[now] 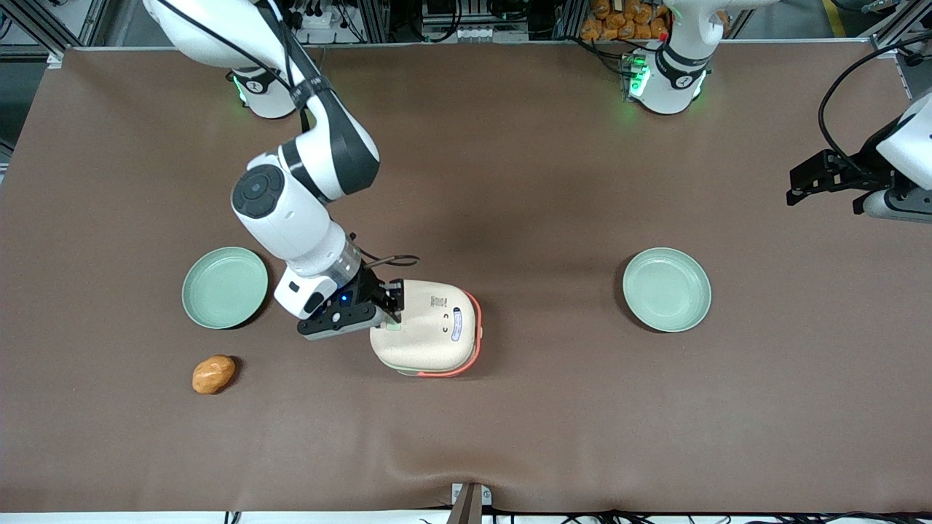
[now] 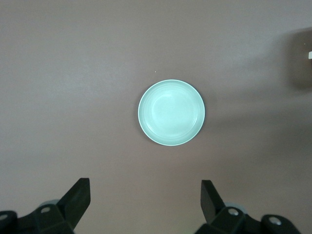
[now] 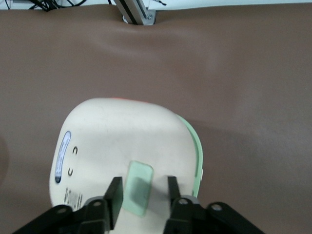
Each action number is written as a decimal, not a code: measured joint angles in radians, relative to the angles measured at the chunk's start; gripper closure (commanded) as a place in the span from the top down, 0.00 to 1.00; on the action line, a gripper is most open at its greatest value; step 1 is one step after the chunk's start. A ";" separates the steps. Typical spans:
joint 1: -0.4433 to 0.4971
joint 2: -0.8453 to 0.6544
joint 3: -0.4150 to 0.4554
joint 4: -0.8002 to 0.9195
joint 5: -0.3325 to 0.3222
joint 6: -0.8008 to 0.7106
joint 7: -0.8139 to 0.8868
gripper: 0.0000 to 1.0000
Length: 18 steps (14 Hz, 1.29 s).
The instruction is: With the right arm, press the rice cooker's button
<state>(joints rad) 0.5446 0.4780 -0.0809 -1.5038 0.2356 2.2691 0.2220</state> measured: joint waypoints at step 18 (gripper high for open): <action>-0.471 -0.332 0.084 0.018 -0.031 -0.768 -0.117 1.00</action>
<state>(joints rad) 0.0734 0.1460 0.0034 -1.4860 0.2049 1.5006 0.1050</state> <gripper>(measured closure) 0.000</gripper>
